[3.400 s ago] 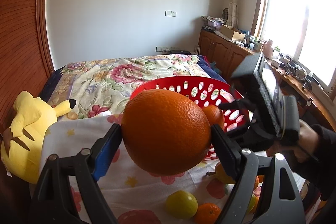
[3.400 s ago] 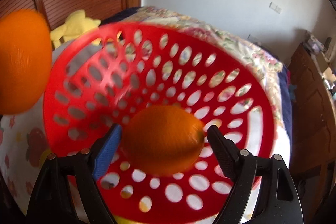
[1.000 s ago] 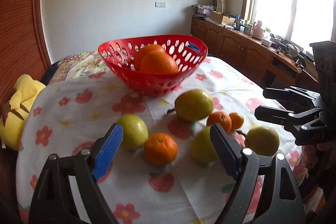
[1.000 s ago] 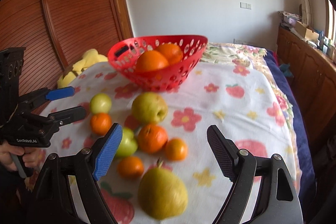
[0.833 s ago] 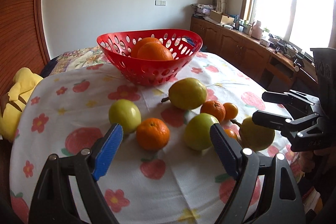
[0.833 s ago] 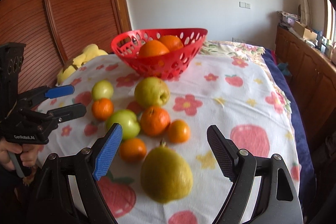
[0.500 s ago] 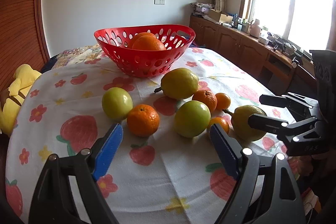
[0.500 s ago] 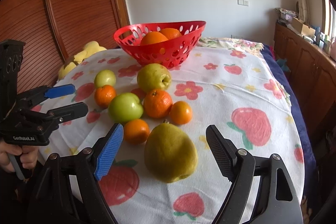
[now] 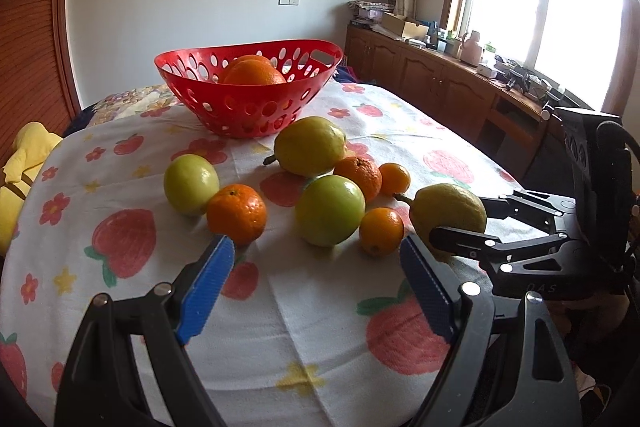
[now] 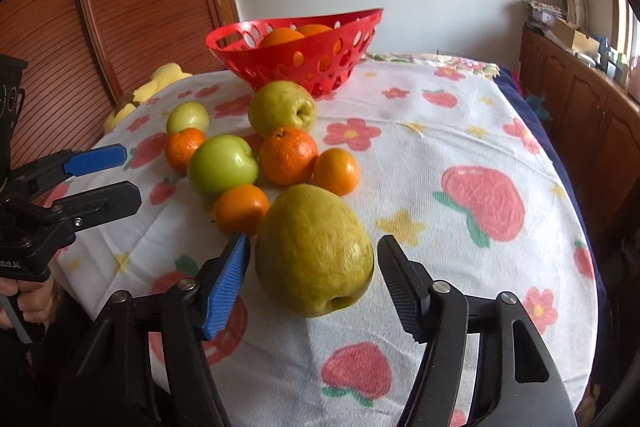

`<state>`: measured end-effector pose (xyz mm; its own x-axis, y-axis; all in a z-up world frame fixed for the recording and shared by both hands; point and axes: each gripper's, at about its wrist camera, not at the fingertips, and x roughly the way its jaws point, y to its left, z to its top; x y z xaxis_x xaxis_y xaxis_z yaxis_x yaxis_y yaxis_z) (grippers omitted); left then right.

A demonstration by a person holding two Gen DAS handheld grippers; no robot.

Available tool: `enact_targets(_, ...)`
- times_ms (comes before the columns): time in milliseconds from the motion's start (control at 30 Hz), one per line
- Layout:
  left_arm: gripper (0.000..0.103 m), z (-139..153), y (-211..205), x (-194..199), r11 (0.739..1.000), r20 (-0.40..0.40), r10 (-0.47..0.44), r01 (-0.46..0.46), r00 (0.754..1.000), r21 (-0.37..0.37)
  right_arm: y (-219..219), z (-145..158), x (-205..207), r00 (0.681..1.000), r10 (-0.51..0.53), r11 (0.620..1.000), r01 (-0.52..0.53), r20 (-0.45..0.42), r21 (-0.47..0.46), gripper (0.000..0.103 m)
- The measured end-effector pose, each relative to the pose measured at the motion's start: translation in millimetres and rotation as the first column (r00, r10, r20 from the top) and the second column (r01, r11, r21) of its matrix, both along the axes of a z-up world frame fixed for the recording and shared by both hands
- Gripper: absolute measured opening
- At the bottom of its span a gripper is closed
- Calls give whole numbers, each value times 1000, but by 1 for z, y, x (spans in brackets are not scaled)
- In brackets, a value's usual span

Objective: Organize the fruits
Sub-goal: 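Move right tool to the yellow pear while left tool approaches a green apple, then close right tool on the yellow pear while left tool grasps the green apple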

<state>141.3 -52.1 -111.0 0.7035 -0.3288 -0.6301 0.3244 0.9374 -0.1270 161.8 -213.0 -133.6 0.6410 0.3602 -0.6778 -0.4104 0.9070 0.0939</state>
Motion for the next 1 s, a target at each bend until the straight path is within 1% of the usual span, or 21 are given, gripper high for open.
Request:
enact_targets(100, 85, -2, -4, 3, 1000, -4, -10, 10, 1000, -2, 0, -5, 2, 1000, 9, 1000, -9, -14, 8, 64)
enact_targets(133, 85, -3, -5, 5, 1000, -3, -12, 12, 1000, -1, 0, -5, 2, 1000, 16, 1000, -16, -15, 13, 60)
enact_targets(233, 84, -5, -9, 9, 1000, -7, -29, 29, 1000, 2, 2, -5, -1, 1000, 20, 1000, -20, 0, -2, 60)
enact_targets(333, 80, -8, -11, 16, 999, -21, -35, 35, 999, -14, 0, -5, 1, 1000, 12, 1000, -12, 2, 4, 60)
enact_targets(400, 73, -9, -11, 22, 999, -33, -42, 41, 999, -28, -4, -6, 2, 1000, -8, 1000, 8, 12, 3, 60)
enact_targets(467, 68, -10, -13, 27, 999, -38, -43, 42, 998, -30, -8, -6, 3, 1000, -11, 1000, 11, 13, 21, 60)
enact_targets(567, 63, -11, -16, 33, 999, -39, -46, 44, 998, -30, -8, -8, 1, 1000, -10, 1000, 9, 27, 26, 60)
enact_targets(667, 61, -12, -17, 39, 999, -43, -42, 41, 998, -26, -8, -10, 0, 999, -13, 999, 12, 36, 34, 60)
enact_targets(767, 61, -13, -20, 42, 999, -46, -46, 46, 998, -17, -9, -12, 2, 1000, -16, 998, 14, 22, 58, 60)
enact_targets(933, 61, -11, -23, 49, 999, -51, -50, 49, 997, -16, -4, -12, 0, 999, -17, 999, 15, 33, 35, 60)
enact_targets(1000, 56, -11, -24, 52, 999, -55, -51, 50, 997, -21, -4, -12, 0, 999, -16, 999, 15, 30, 38, 60)
